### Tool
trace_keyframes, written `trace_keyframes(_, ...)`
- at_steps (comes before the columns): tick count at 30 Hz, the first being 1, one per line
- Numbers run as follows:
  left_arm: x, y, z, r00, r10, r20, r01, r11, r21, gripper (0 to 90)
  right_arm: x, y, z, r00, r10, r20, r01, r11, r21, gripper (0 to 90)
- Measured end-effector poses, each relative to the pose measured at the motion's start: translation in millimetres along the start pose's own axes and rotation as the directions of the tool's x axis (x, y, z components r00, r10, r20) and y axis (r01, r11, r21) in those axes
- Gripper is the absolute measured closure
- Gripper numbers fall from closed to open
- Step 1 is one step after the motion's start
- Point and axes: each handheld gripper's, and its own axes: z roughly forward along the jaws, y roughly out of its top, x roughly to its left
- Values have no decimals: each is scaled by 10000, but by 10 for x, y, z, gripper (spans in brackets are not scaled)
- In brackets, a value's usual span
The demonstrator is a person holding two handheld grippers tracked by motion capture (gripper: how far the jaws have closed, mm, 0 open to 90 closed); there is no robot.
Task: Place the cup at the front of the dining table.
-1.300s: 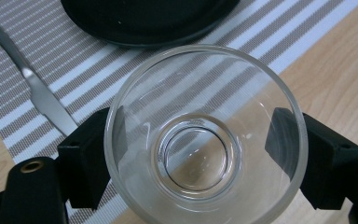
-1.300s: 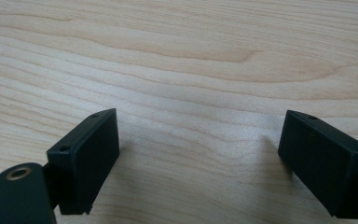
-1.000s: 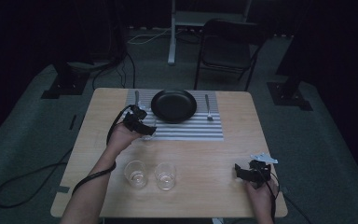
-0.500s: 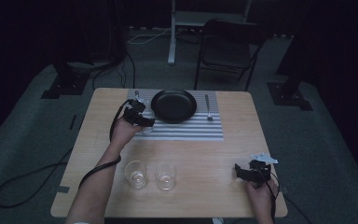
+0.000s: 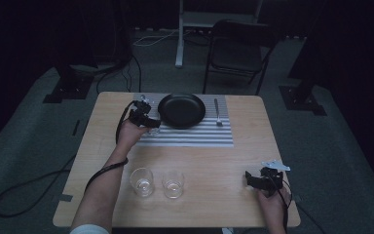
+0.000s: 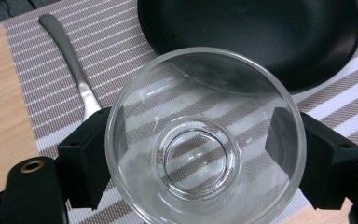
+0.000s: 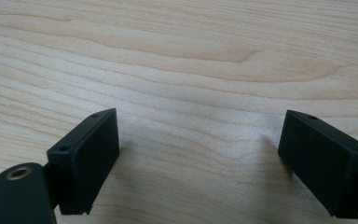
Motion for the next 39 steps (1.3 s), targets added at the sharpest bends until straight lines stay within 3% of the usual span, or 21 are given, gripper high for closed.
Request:
trace_keyframes(5, 10, -30, 113, 9999, -100, -9, 101, 9997, 202, 185, 0, 0, 0, 10000, -1, 0, 1, 10000, -1, 119)
trace_keyframes(8, 17, -48, 118, 9997, -217, 76, 217, 9997, -59, 185, -1, 0, 0, 10000, 0, 0, 0, 10000, -3, 119)
trace_keyframes(11, 10, -91, 120, 9999, 122, -31, -123, 9989, -453, 180, 0, 0, 0, 10000, 0, 1, 0, 10000, -2, 119)
trace_keyframes(14, -4, -103, 121, 9998, 171, -135, -178, 9982, -581, 177, 0, 0, 0, 10000, 4, 0, -4, 10000, 1, 119)
trace_keyframes(20, 21, -151, 140, 9995, 297, 54, -295, 9987, -408, 176, 0, 0, 0, 10000, 1, 1, -1, 10000, -2, 119)
trace_keyframes(39, 29, -418, 89, 9989, -8, 468, 31, 9987, -503, 177, 0, 0, 0, 10000, 1, 0, -1, 10000, -3, 119)
